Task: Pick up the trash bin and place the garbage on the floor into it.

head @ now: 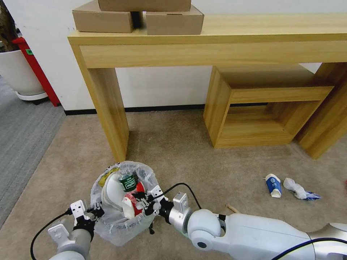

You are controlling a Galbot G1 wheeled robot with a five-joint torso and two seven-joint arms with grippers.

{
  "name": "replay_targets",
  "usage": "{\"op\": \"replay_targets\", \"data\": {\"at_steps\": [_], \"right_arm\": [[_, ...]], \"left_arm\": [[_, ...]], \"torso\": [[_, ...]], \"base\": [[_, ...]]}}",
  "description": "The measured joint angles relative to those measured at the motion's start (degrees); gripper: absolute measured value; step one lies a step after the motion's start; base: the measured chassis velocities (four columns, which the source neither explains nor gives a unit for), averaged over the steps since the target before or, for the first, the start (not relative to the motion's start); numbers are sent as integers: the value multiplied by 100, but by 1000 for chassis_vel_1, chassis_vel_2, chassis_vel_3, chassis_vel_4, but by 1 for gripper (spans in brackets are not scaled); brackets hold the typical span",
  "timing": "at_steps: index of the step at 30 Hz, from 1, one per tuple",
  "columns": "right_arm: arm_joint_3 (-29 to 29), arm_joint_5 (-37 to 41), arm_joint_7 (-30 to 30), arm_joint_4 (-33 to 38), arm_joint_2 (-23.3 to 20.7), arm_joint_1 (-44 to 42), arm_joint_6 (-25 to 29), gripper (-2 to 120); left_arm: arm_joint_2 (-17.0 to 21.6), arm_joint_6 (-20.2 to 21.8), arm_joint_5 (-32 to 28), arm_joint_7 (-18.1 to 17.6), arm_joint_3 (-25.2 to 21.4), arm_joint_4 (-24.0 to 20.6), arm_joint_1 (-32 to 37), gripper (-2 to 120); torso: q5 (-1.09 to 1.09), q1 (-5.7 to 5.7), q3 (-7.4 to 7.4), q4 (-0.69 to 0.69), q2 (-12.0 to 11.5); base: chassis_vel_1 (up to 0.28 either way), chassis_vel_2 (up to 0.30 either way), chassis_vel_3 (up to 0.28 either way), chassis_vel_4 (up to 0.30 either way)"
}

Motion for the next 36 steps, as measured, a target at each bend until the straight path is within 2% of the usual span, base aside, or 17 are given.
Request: {"op": "replay_targets", "data": {"at_steps": [2,3,6,7,10,11,13,15,16,18,20,24,36], "right_arm": [[19,-5,-57,29,-21,-5,47,30],[19,-5,-57,29,-21,-5,47,30],[45,-14,-136,95,-82,-24,99,48],[45,-14,-136,95,-82,-24,99,48],[66,-31,-186,152,-127,-34,128,62],[66,-31,-186,152,-127,-34,128,62],[93,-44,-204,183,-143,-37,149,72],[113,-47,-211,201,-149,-42,161,76],[168,-50,-223,237,-158,-58,176,82],[231,-51,-240,266,-162,-79,198,86],[580,-32,-296,384,-164,-190,289,98],[884,34,-405,560,-217,-260,322,100],[630,-86,-413,521,-197,-373,371,100]], "left_arm": [[-5,0,4,0,5,13,-16,1],[-5,0,4,0,5,13,-16,1],[-7,0,4,0,7,20,-32,1],[-7,0,4,0,7,20,-32,1],[-12,1,5,-5,2,29,-33,1],[-12,1,5,-5,2,29,-33,1],[-12,3,6,-7,-6,29,-34,1],[-12,4,5,-8,-10,30,-34,1],[-11,5,5,-9,-19,31,-31,1],[-9,5,6,-10,-25,39,-31,1],[0,8,7,-14,-34,66,-25,1],[23,11,8,-19,-66,72,-22,1],[-57,12,18,-25,-94,18,-1,1]], "torso": [[0,0,0,0,0],[0,0,0,0,0],[0,0,0,0,0],[0,0,0,0,0],[0,0,0,0,0],[0,0,0,0,0],[0,0,0,0,0],[0,0,0,0,0],[0,0,0,0,0],[0,0,0,0,0],[0,0,0,0,0],[0,0,0,0,0],[0,0,0,0,0]], "base": [[0,0,0,0],[0,0,0,0],[0,0,0,0],[0,0,0,0],[0,0,0,0],[0,0,0,0],[0,0,0,0],[0,0,0,0],[0,0,0,0],[0,0,0,0],[0,0,0,0],[0,0,0,0],[0,0,0,0]]}}
